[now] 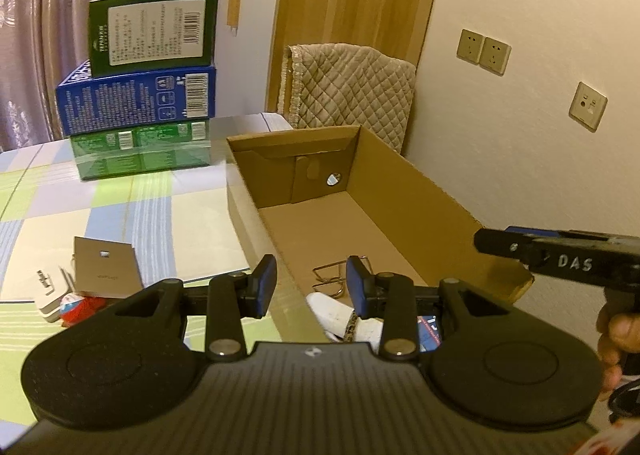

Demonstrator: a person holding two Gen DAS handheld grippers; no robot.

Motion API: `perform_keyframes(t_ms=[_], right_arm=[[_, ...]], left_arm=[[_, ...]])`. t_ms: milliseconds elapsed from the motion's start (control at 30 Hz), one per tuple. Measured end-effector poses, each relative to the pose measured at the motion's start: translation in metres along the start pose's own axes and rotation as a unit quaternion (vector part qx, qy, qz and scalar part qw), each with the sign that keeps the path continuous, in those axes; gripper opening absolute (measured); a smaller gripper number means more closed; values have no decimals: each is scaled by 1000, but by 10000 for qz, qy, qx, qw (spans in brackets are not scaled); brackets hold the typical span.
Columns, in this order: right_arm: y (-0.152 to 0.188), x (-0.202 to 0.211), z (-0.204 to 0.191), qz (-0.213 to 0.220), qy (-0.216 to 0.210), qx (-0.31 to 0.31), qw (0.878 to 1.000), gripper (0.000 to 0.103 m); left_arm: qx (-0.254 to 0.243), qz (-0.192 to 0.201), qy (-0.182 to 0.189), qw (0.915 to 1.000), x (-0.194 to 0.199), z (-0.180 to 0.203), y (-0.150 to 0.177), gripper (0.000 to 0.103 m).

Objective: Organize rigid objects
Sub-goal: 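Withdraw both open tools from the box toward the table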

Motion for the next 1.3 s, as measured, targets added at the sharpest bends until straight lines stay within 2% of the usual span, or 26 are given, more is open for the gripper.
perform_keyframes(t_ms=[267, 433, 633, 967, 1300], right_arm=[[-8, 18, -34, 212, -213, 51, 9995, 49], [-11, 27, -67, 335, -430, 177, 9984, 53], [-1, 26, -113, 358, -782, 286, 9959, 58], [21, -2, -168, 138, -1102, 377, 9931, 63], [53, -37, -196, -273, -1177, 463, 9916, 64]], left_arm=[[174, 85, -264, 9995, 29, -35, 2, 35], [329, 198, -491, 9981, 52, -67, 5, 52], [514, 311, -857, 9945, 81, -117, 18, 65], [614, 177, -1535, 9861, 101, -206, 53, 67], [621, 49, -1738, 9828, 94, -252, 76, 69]])
Point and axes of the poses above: each gripper's, at about its wrist camera, not at the fingertips, and x roughly against the way its jaws point, z to its right, y to its underside, the point moved 2 cm from there along -x, roughly the way its jaws point, and after that the axes turned 13 degrees about -y, right-handed, at the moved point
